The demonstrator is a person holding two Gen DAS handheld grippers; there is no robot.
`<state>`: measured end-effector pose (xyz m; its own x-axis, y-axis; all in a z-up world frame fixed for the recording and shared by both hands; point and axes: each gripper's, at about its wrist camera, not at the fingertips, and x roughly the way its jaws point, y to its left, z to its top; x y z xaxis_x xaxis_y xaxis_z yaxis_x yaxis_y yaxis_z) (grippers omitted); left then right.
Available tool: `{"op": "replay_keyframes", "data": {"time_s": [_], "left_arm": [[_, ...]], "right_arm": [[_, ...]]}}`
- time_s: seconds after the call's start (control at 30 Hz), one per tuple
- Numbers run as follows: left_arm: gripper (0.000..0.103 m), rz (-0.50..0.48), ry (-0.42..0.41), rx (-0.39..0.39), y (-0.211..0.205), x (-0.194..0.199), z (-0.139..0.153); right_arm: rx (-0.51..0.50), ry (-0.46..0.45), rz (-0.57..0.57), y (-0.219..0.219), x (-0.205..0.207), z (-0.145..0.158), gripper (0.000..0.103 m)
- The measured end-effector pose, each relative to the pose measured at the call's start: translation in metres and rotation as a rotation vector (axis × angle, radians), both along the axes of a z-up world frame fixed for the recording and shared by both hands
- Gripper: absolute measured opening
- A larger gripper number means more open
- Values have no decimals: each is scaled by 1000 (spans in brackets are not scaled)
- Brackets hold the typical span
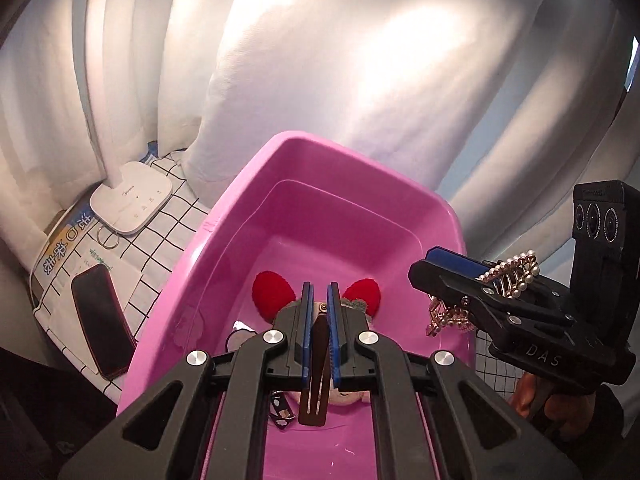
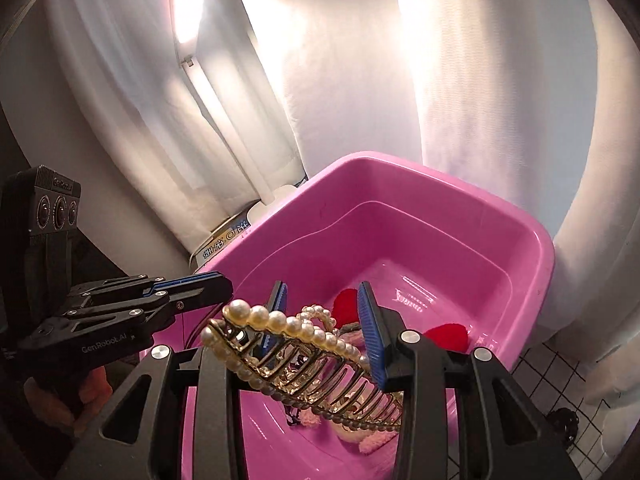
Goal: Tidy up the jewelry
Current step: 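Open both tools over the pink tub to drop both clips, then move the right tool to the silver bangle while the left tool approaches the black watch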
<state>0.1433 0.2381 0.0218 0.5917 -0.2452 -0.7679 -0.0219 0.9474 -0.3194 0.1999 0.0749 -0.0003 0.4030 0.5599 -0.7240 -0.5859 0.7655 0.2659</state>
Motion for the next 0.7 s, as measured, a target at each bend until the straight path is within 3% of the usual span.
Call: {"op": "replay_keyframes", "data": {"time_s": [0.2, 0.23, 0.27, 0.3, 0.33, 0.4, 0.53, 0.6, 0.7], "left_arm": [[11, 23, 122, -10, 14, 12, -41], [14, 26, 138, -18, 16, 14, -47], [26, 30, 155, -22, 17, 16, -51], [32, 29, 167, -32, 19, 17, -55], [32, 19, 171, -45, 18, 18, -57], [40, 2, 171, -31, 13, 20, -57], [55, -10, 154, -2, 3, 20, -53], [70, -17, 134, -3, -2, 18, -49], [80, -10, 93, 51, -11, 12, -41]], "right_arm": [[-89, 64, -4, 25, 9, -31, 36], [-105, 73, -7, 29, 12, -35, 36], [-113, 86, -11, 29, 13, -38, 36], [-113, 102, -13, 28, 15, -39, 41], [-111, 110, -16, 27, 16, -39, 56], [-114, 103, -43, 25, 17, -36, 63], [-117, 81, -61, 24, 17, -25, 63], [-109, 69, -69, 19, 13, -19, 63], [-83, 60, -86, 7, 7, -13, 63]]}}
